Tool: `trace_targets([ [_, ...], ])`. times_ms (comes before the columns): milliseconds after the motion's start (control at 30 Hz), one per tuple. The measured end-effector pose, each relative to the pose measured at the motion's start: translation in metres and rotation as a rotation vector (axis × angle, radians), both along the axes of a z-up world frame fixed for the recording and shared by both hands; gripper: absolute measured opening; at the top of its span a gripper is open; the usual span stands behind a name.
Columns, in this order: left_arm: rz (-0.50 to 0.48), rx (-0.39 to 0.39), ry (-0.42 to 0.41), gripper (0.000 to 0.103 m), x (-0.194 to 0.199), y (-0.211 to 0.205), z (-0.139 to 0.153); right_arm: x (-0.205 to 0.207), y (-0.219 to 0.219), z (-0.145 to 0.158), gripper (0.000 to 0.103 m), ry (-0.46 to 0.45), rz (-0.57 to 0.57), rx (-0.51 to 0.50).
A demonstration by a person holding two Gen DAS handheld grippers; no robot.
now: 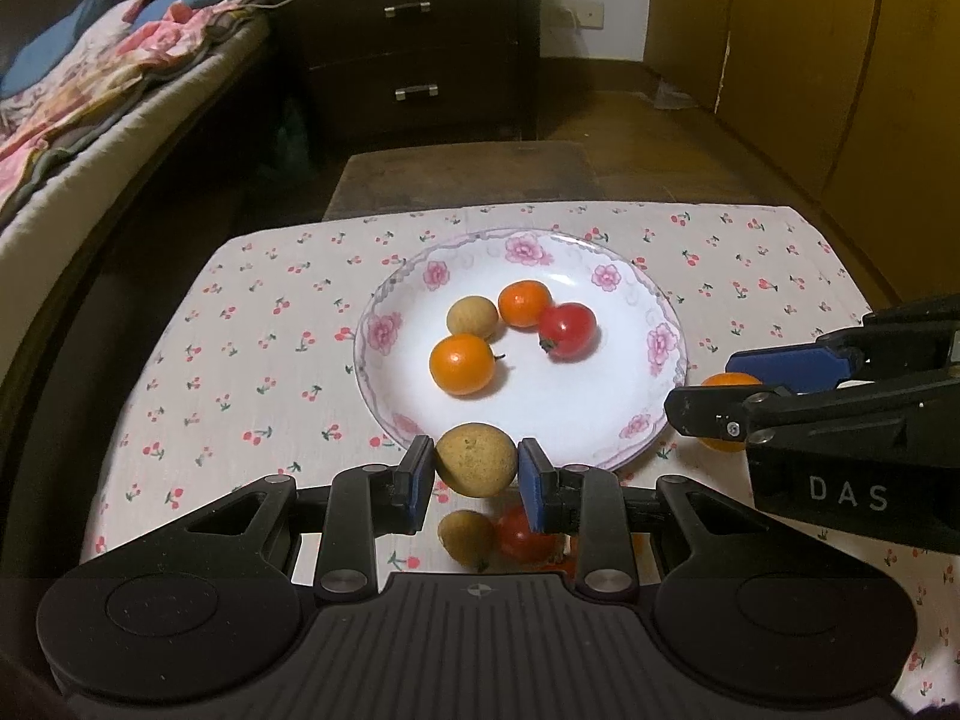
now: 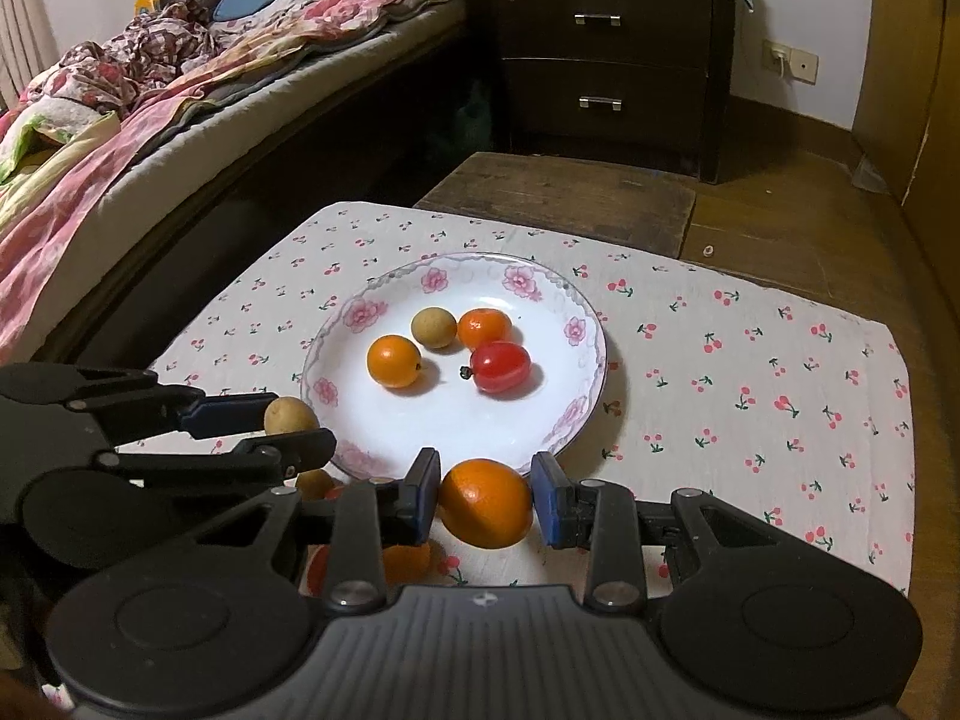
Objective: Organize fruits
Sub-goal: 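Open the left tool over the bowl while the right tool releases the orange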
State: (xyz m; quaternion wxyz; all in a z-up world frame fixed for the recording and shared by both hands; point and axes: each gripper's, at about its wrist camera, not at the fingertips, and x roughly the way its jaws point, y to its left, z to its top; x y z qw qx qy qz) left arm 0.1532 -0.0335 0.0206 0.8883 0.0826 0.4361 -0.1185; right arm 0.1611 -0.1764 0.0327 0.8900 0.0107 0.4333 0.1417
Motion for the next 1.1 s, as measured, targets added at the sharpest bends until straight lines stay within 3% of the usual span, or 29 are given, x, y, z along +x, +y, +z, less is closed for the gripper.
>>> trace_targets([
  [967, 0.030, 0.005, 0.031, 0.036, 0.032, -0.006, -0.014, 0.042, 0.001, -0.017, 0.034, 0.020, 0.001, 0.033],
  [1100, 0.026, 0.006, 0.037, 0.039, 0.032, -0.008, -0.015, 0.046, 0.002, -0.019, 0.034, 0.023, 0.008, 0.046],
])
